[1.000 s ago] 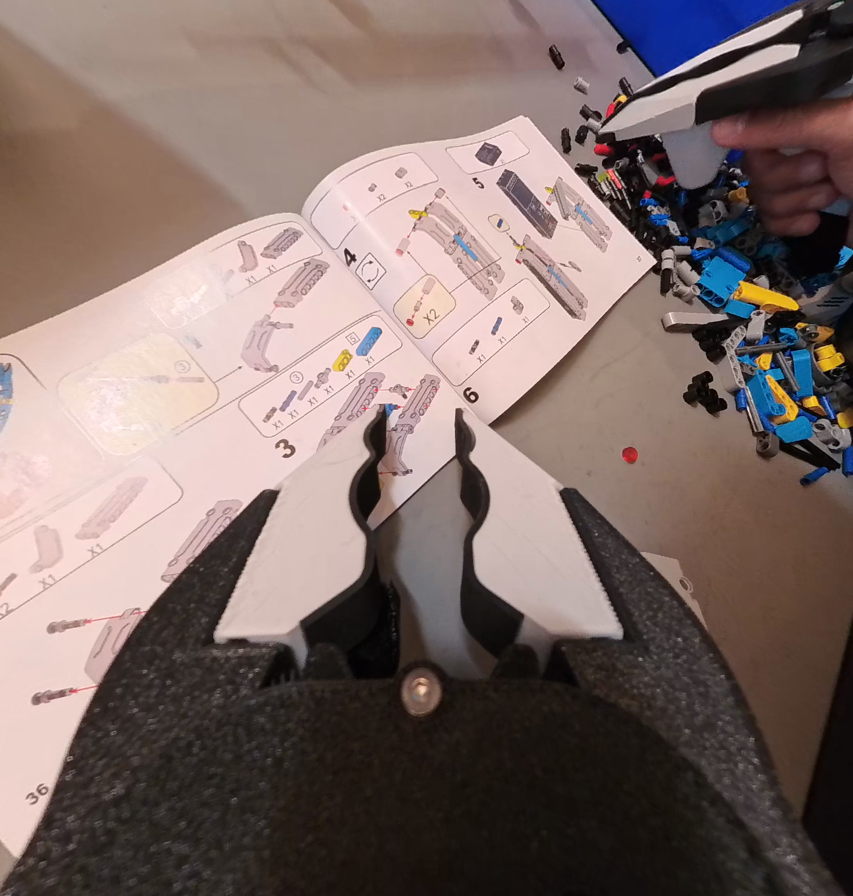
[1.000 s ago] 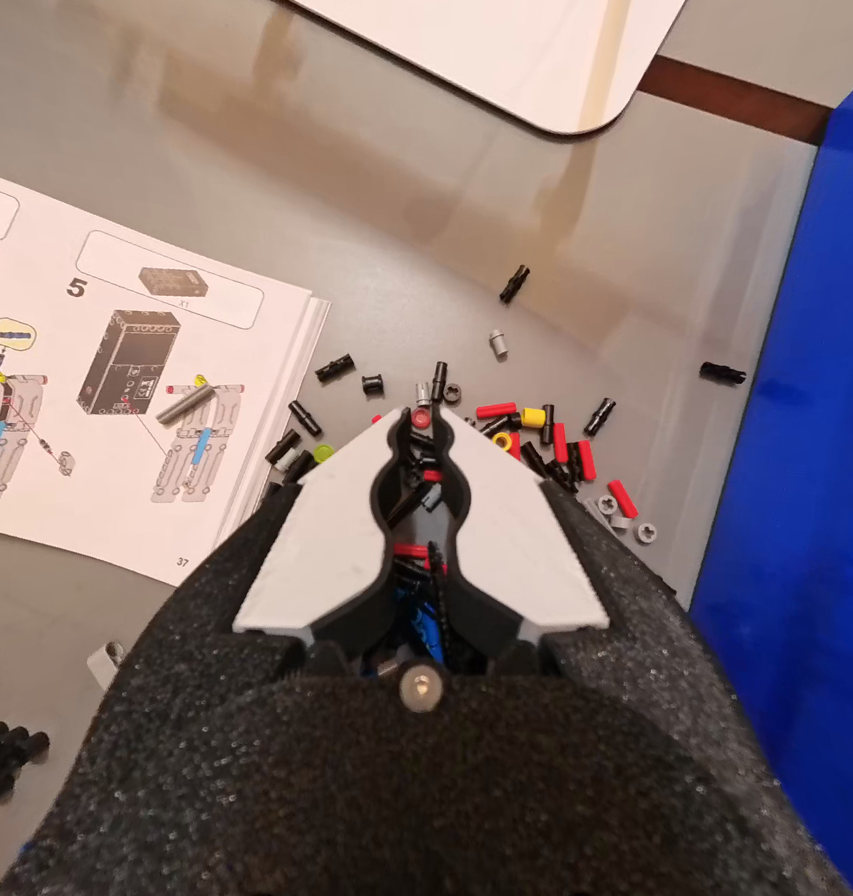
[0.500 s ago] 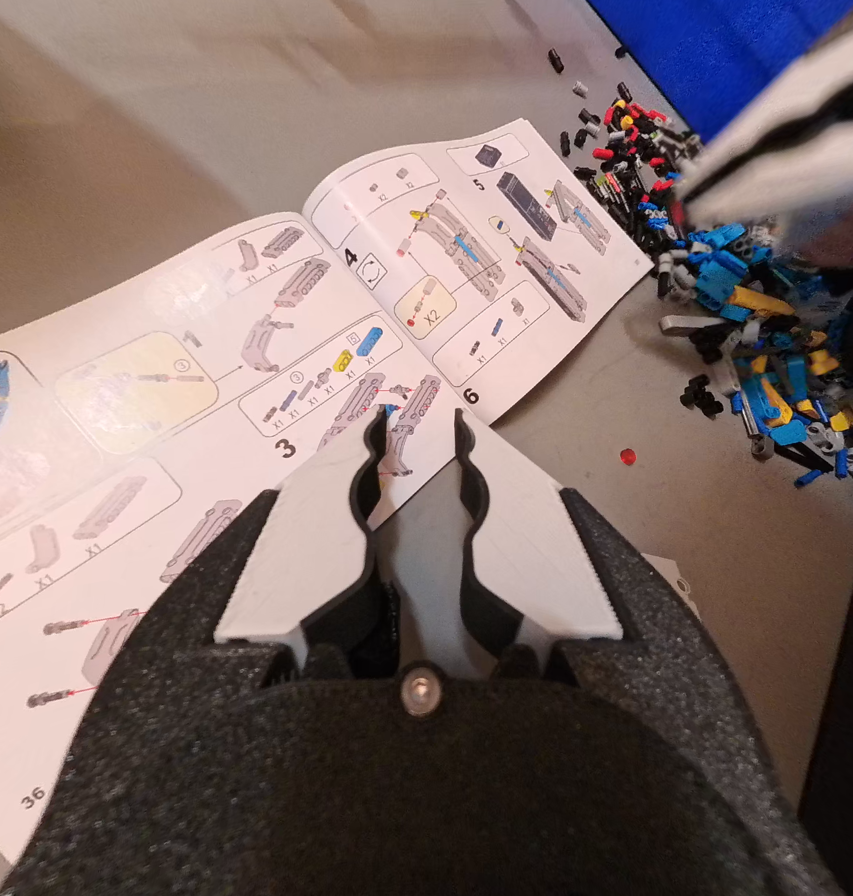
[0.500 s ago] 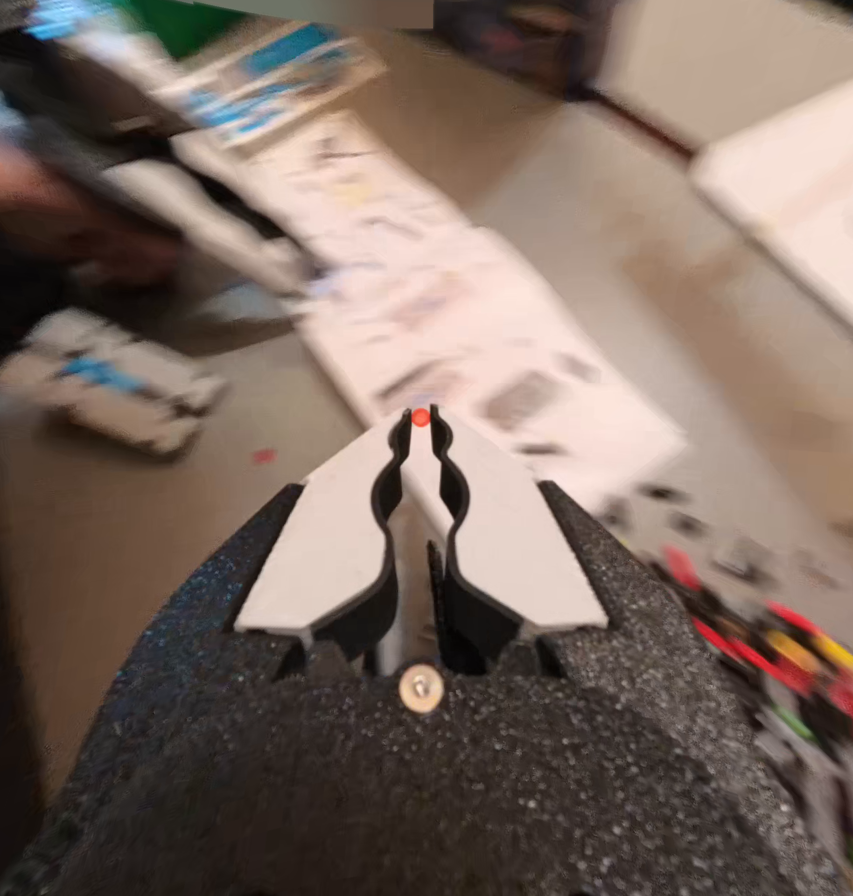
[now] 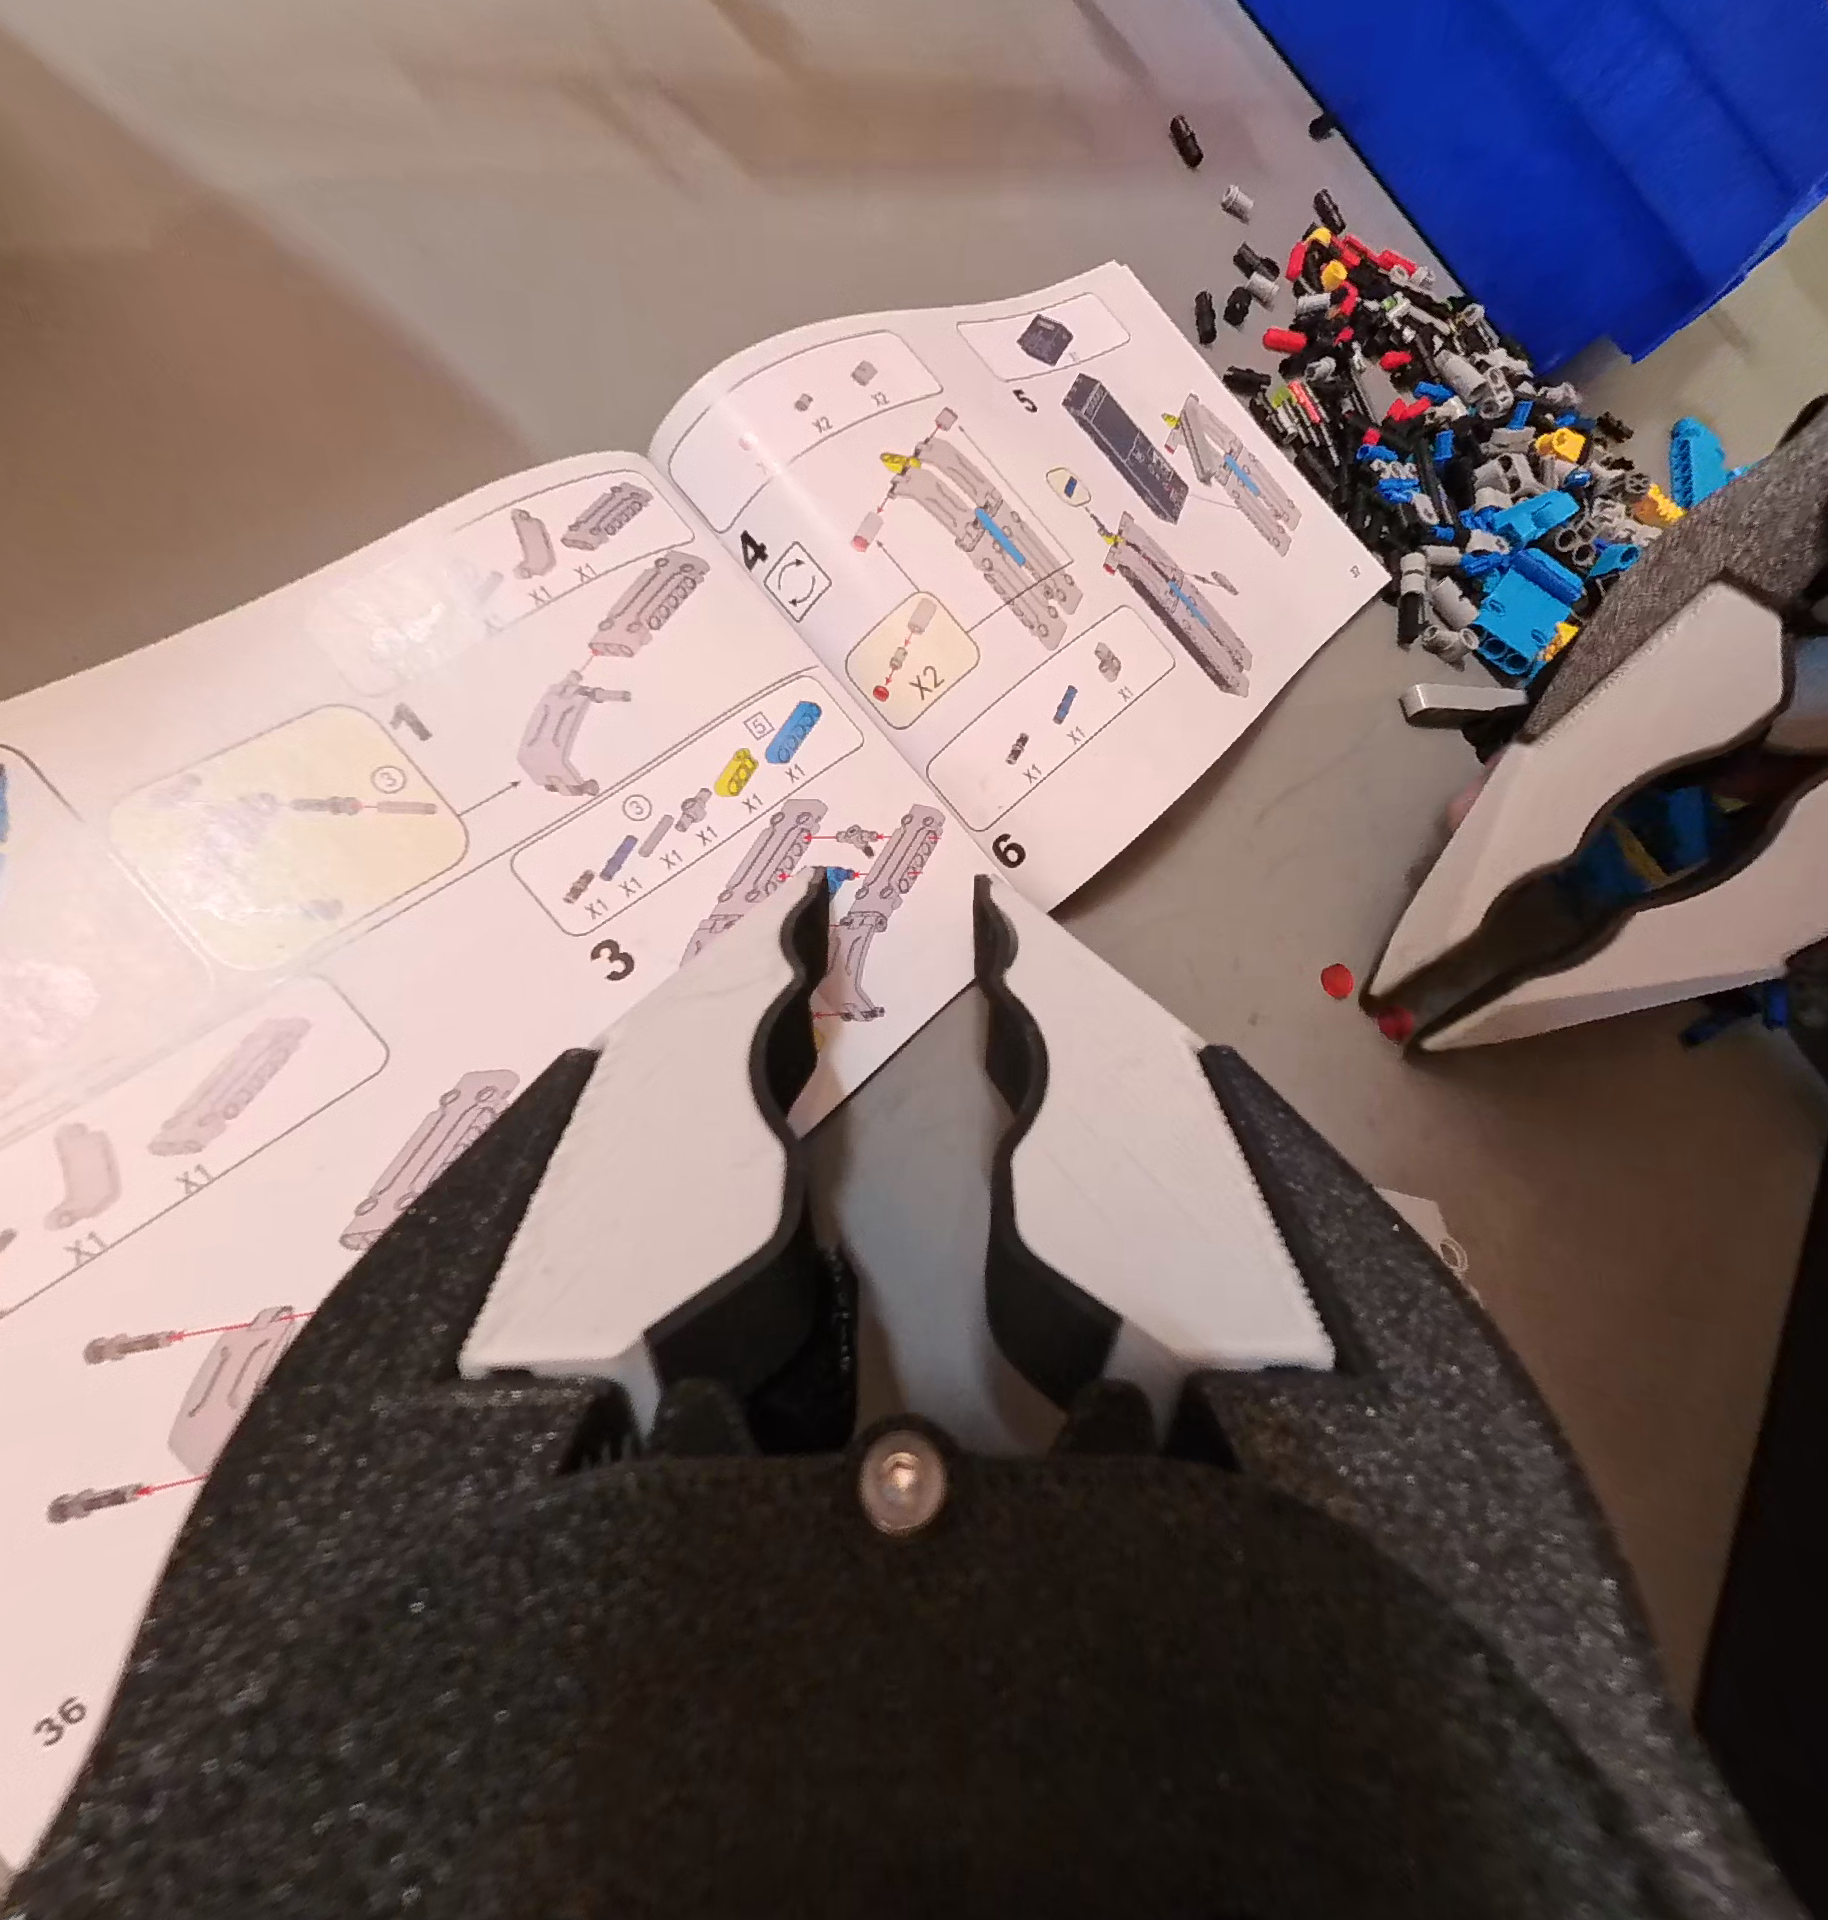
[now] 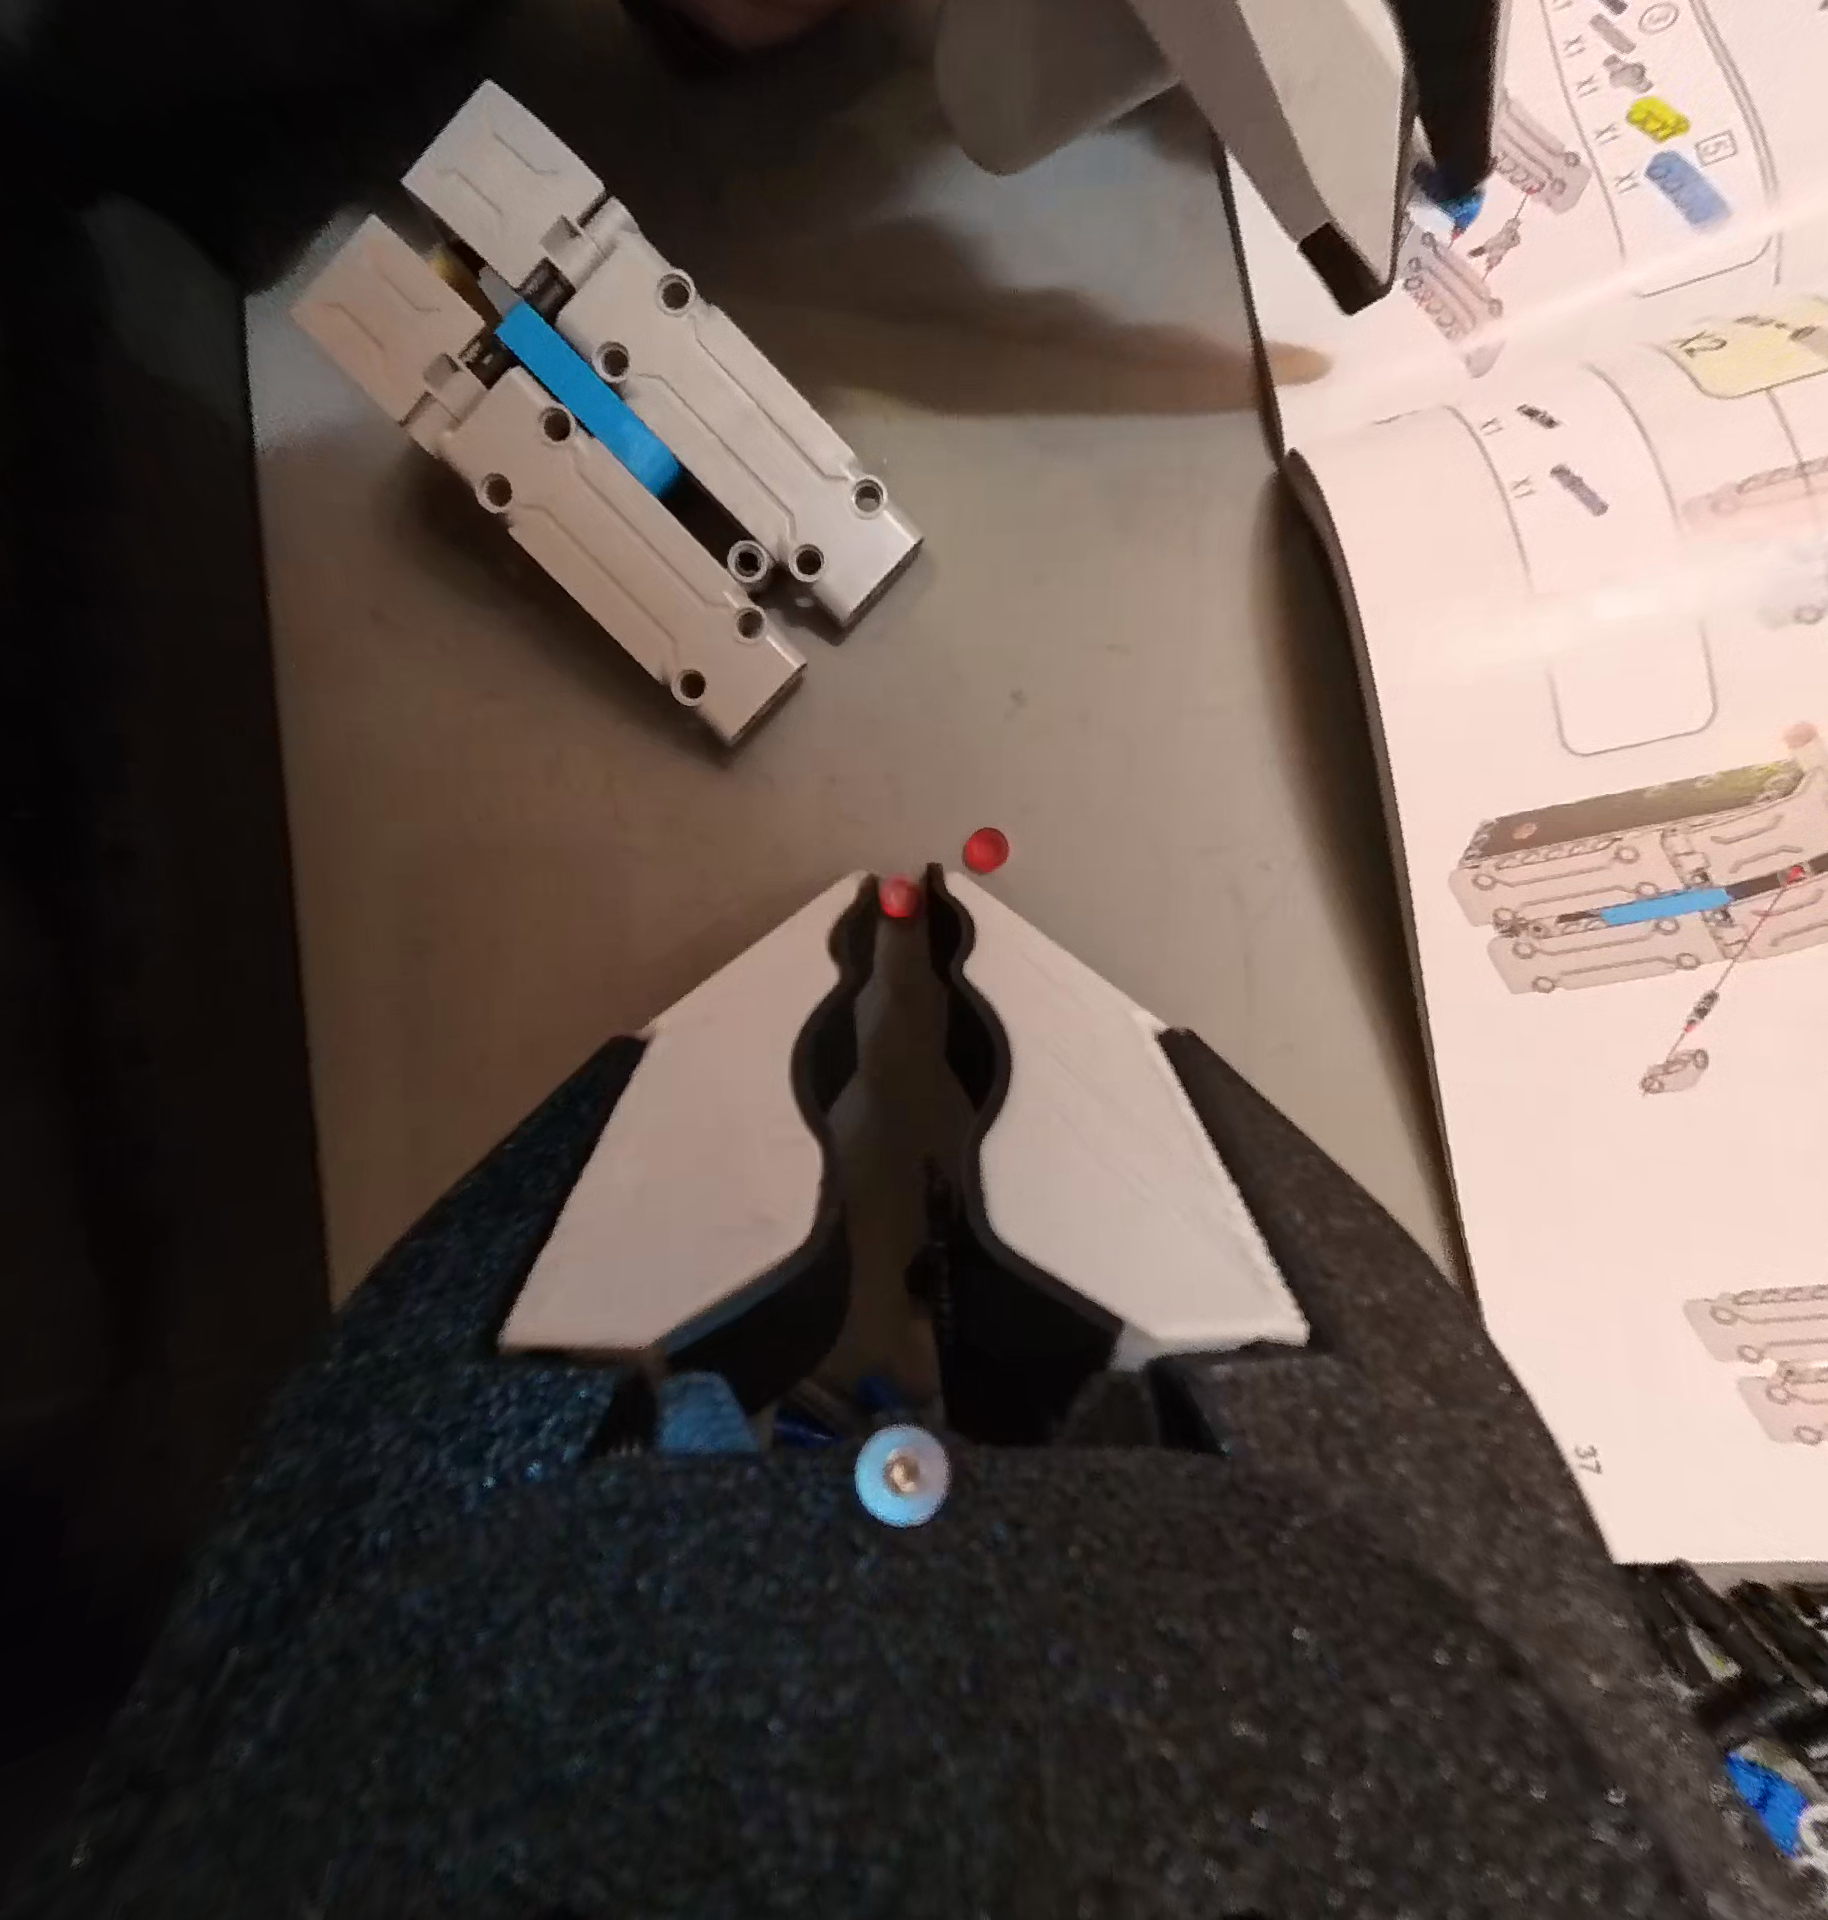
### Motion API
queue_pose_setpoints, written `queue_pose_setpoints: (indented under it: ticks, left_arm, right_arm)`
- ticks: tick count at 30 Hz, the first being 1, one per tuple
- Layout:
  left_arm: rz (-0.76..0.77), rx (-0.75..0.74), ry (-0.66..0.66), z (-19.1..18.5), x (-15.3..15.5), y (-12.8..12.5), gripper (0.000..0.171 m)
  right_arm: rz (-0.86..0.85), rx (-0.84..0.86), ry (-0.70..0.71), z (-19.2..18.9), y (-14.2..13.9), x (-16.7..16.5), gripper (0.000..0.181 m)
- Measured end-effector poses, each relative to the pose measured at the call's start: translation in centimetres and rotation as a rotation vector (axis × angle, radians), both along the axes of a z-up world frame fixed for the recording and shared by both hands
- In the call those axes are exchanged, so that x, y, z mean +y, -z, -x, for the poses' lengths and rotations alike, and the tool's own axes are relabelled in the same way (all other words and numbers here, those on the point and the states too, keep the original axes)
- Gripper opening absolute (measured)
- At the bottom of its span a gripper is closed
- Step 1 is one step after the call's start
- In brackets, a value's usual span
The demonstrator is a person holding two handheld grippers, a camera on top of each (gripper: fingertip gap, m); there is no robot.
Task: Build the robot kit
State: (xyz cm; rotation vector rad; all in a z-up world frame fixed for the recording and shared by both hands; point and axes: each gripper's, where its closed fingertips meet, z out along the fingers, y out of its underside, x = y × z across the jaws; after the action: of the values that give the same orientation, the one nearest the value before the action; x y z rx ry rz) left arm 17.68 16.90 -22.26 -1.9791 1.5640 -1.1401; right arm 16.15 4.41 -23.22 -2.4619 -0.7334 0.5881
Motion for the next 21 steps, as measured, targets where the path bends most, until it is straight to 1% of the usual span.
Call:
queue_pose_setpoints:
  ticks: [1,2,4,5,7,10,11,13,15,17,21]
  left_arm:
    - [0.002,0.0,0.0,0.0,0.0,0.0,0.027]
    - [0.004,-0.001,0.0,0.0,0.0,0.0,0.027]
    - [0.008,-0.001,0.0,0.0,0.0,0.0,0.027]
    - [0.01,-0.002,0.0,0.0,0.0,0.0,0.027]
    - [0.013,-0.002,0.0,0.0,0.0,0.0,0.027]
    - [0.02,-0.003,-0.001,0.0,0.0,0.0,0.027]
    - [0.023,-0.003,-0.002,0.0,0.0,0.0,0.026]
    - [0.03,-0.004,-0.004,0.0,0.1,0.0,0.026]
    - [0.039,-0.005,-0.006,-0.1,0.1,0.0,0.025]
    - [0.048,-0.007,-0.008,-0.1,0.1,0.0,0.025]
    - [0.046,-0.007,-0.009,-0.1,0.1,0.0,0.025]
  right_arm:
    - [-0.009,0.007,0.008,-0.2,-0.2,0.1,0.016]
    - [-0.027,0.016,0.022,-0.5,-0.6,0.2,0.018]
    - [-0.089,0.04,0.076,-2.0,-2.2,0.5,0.019]
    - [-0.126,0.028,0.134,-3.6,-2.9,0.7,0.019]
    - [-0.174,-0.038,0.286,-8.1,-3.8,0.8,0.017]
    - [-0.181,-0.283,0.567,-17.0,-3.0,-0.6,0.015]
    - [-0.171,-0.33,0.633,-19.0,-2.5,-1.1,0.015]
    - [-0.141,-0.308,0.696,-20.1,-1.5,-1.3,0.016]
    - [-0.107,-0.295,0.703,-19.9,-0.6,-0.9,0.023]
    - [-0.124,-0.279,0.703,-19.6,-0.7,0.0,0.022]
    - [-0.162,-0.312,0.692,-19.9,-1.6,1.1,0.019]
